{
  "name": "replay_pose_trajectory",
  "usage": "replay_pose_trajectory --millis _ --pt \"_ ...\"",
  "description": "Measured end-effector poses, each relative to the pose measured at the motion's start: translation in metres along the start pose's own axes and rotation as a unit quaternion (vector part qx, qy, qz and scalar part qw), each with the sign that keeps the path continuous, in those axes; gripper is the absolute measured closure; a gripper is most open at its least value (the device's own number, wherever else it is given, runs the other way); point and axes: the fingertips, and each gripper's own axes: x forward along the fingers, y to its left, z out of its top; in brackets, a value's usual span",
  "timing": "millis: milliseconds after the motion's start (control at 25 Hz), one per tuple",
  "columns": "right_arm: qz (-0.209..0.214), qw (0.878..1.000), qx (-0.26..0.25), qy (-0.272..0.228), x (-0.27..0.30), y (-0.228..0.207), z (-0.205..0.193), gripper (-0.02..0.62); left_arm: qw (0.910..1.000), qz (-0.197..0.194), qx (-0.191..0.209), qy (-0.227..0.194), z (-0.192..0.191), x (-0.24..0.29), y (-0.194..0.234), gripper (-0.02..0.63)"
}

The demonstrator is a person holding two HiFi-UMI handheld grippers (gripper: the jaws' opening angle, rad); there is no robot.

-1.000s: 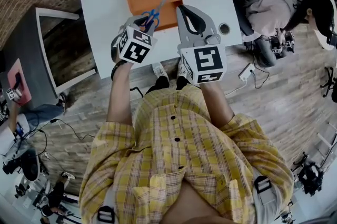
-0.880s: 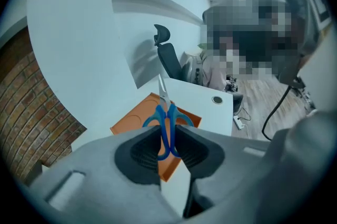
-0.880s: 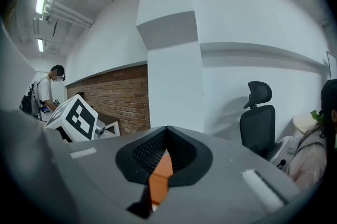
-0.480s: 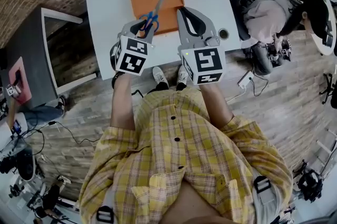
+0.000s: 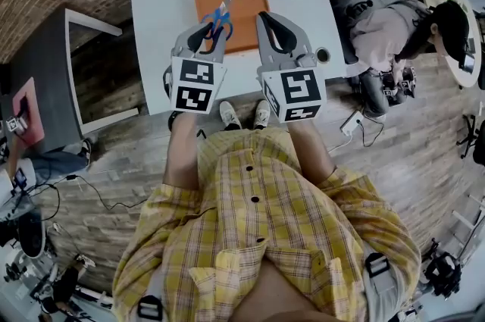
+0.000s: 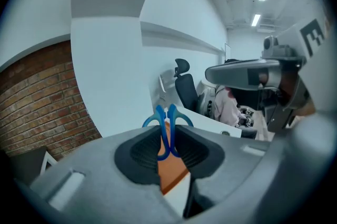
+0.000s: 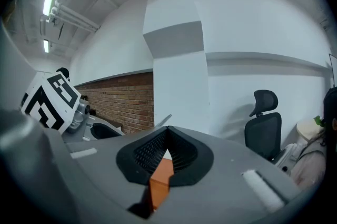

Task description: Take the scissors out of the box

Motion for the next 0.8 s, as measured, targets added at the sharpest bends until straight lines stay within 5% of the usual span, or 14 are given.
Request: replay_pose_trajectory --millis 800 --pt "0.006 0.999 -0.006 -0.034 -0.005 0.013 0.033 0.601 0.9864 0.053 -0.062 -0.142 0.065 -0.052 0.015 0.518"
